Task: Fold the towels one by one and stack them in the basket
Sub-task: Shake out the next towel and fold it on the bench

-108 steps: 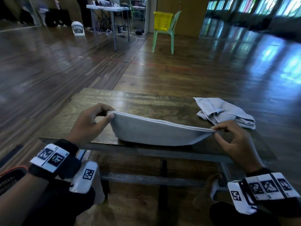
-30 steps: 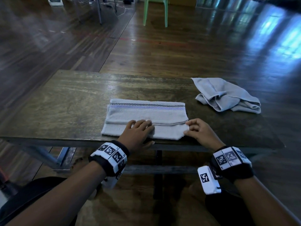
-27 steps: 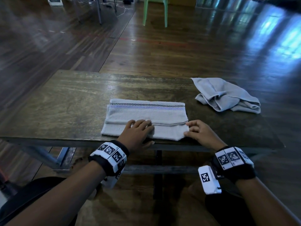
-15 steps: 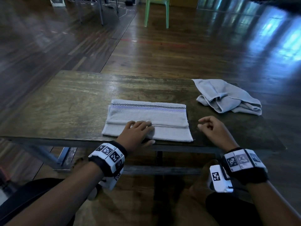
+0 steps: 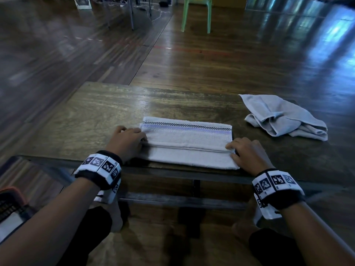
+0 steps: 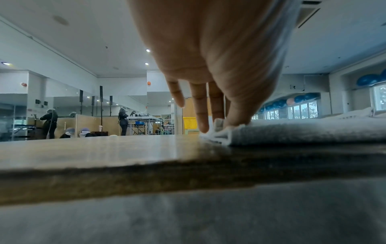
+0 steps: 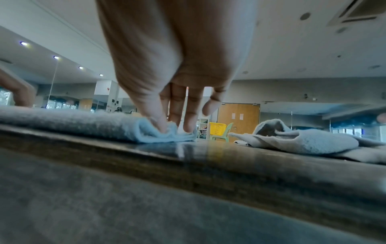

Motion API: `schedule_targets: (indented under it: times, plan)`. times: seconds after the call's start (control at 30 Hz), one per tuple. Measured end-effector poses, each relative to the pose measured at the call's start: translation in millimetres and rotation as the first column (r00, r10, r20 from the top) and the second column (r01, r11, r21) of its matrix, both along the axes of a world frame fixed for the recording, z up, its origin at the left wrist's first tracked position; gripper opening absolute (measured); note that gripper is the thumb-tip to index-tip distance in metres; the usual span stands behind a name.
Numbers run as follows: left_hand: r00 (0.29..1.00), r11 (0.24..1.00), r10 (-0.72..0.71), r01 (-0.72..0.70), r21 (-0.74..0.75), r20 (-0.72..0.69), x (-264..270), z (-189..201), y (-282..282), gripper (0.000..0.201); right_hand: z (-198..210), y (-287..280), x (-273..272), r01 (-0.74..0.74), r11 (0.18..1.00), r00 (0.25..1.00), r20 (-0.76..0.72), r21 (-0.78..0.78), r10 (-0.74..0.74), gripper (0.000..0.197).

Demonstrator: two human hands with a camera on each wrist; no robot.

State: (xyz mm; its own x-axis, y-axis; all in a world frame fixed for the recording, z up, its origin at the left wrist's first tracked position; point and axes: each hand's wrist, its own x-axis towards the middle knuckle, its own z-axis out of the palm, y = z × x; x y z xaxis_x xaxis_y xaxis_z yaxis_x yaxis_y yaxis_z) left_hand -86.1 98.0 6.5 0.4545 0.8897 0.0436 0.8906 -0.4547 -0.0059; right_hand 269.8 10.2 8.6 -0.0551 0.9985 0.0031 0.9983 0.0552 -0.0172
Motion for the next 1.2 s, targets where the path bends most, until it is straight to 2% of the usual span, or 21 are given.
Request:
schedule_targets:
  times: [0.1,0.2,0.37,0.43,0.53,0.63,0.73,0.93,1.1,1.2]
  plan:
    - [0.999,0.999,-0.032,0.031,0.023,0.039,1,-2,3,0.023,-2,4,-2,0.02,0.999,1.0,0.002,0.038,-0.02,0.029]
    - [0.986,0.994,-0.068,0.054,0.093,0.149,-3,-2,2,0.017,-5,3,-3,0.03,0.995,0.999,-0.021,0.095,-0.028,0.026]
    - [0.927,0.956,-0.141,0.037,0.291,0.347,-10,16,-7,0.019,9,-8,-1,0.018,0.95,0.998,-0.06,0.312,0.001,0.021]
    - [0.922,0.947,-0.167,0.051,0.318,0.35,-16,22,-13,0.017,17,-16,1,0.008,0.931,0.996,-0.088,0.365,0.026,0.021]
    - [0.938,0.966,-0.175,0.105,0.235,0.3,-24,17,-20,0.014,16,-29,6,-0.046,0.932,0.991,-0.098,0.358,0.086,0.022]
    - [0.959,0.983,-0.165,0.142,0.113,0.232,-26,0,-26,0.012,0,-37,10,-0.111,0.951,0.982,-0.116,0.287,0.15,0.023]
    - [0.971,0.986,-0.16,0.148,0.078,0.175,-27,-13,-31,0.016,-14,-43,11,-0.142,0.971,0.977,-0.13,0.193,0.169,0.021]
    - [0.968,0.976,-0.179,0.153,0.154,0.175,-36,-20,-32,0.023,-21,-44,15,-0.112,0.98,0.981,-0.139,0.164,0.135,0.022]
    - [0.951,0.962,-0.192,0.133,0.238,0.244,-37,-18,-27,0.015,-13,-40,15,-0.111,0.967,0.979,-0.141,0.228,0.145,0.02]
    - [0.958,0.966,-0.174,0.121,0.227,0.229,-39,-15,-24,0.016,-12,-40,13,-0.132,0.967,0.979,-0.125,0.216,0.161,0.021]
